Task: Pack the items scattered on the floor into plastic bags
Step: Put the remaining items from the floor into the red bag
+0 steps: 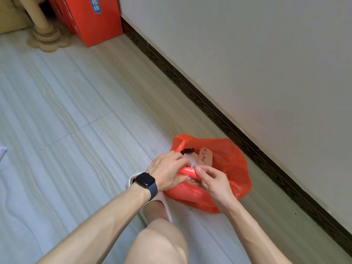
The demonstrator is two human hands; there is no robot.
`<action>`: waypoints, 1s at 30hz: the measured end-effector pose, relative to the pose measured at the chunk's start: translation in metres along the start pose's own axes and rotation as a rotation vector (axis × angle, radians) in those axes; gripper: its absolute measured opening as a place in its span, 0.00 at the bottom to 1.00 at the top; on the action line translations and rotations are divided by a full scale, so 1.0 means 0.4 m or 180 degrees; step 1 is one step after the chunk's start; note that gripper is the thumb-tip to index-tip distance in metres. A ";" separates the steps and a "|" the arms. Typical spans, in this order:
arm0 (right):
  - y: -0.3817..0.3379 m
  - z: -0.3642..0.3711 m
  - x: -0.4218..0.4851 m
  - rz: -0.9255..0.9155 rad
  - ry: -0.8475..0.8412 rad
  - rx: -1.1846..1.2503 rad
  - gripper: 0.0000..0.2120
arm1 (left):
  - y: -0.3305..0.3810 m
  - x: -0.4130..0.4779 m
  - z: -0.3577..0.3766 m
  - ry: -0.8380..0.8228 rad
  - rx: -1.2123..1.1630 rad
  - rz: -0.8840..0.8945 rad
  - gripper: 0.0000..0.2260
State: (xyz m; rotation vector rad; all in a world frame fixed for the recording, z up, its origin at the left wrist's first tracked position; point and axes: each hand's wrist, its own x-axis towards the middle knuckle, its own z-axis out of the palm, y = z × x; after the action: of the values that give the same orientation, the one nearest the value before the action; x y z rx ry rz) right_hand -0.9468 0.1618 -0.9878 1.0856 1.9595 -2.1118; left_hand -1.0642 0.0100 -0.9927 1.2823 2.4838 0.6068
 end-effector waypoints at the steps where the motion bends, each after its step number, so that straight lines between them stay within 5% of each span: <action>1: -0.002 -0.017 0.006 0.0032 0.0215 0.0028 0.09 | -0.005 0.007 0.008 0.0238 0.0142 0.0099 0.18; 6: 0.080 -0.110 0.085 0.0227 0.1289 -0.0923 0.09 | -0.064 0.053 0.044 -0.0343 0.0949 -0.0177 0.29; 9: 0.110 -0.103 0.104 0.0081 0.0990 -0.1694 0.06 | -0.090 0.059 0.060 -0.0546 0.1228 -0.0373 0.32; 18: 0.113 -0.031 0.084 -0.0242 -0.0089 -0.3045 0.19 | -0.106 -0.016 0.004 -0.0737 0.1168 -0.0489 0.32; 24: -0.028 0.032 0.021 -0.1262 -0.0370 -0.3417 0.21 | -0.113 -0.122 -0.134 -0.0734 0.1176 -0.1201 0.31; 30: -0.248 0.216 -0.062 -0.3019 -0.0766 -0.4061 0.26 | -0.186 -0.343 -0.351 -0.0641 0.1178 -0.2060 0.28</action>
State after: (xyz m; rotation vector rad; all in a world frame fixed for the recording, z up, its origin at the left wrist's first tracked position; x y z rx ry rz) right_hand -1.0154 0.0931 -0.8956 -0.3693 3.0761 -0.5140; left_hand -1.0989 -0.1744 -0.8987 0.5190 2.6850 -0.1352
